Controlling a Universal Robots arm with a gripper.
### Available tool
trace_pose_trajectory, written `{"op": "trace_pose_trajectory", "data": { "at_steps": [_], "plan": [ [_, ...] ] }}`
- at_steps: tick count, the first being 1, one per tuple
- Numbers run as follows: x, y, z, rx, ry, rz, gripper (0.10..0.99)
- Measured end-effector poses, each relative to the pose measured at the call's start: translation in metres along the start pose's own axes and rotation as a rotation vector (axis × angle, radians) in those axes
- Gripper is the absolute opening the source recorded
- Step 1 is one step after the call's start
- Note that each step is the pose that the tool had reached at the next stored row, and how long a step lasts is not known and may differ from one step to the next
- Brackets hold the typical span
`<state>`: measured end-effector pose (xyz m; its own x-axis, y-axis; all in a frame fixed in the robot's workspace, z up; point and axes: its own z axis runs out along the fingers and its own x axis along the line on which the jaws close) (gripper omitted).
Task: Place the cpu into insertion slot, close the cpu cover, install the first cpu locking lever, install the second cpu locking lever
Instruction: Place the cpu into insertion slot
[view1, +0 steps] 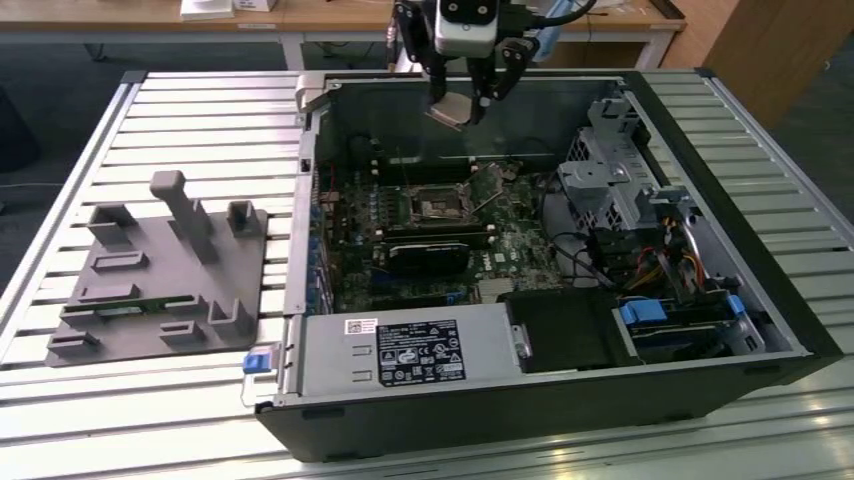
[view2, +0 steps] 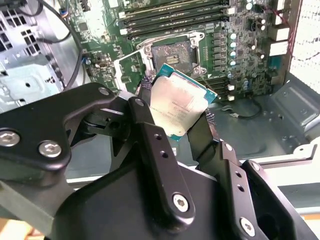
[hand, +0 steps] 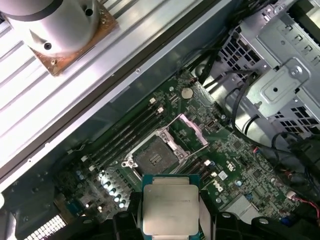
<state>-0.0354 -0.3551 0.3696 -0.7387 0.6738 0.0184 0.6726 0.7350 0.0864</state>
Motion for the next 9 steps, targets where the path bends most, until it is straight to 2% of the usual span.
{"op": "trace_pose_trajectory", "data": {
  "at_steps": [9],
  "plan": [
    [0.0, -0.0002, 0.0019, -0.002, -0.0121, 0.135, 0.541]
  ]
}}
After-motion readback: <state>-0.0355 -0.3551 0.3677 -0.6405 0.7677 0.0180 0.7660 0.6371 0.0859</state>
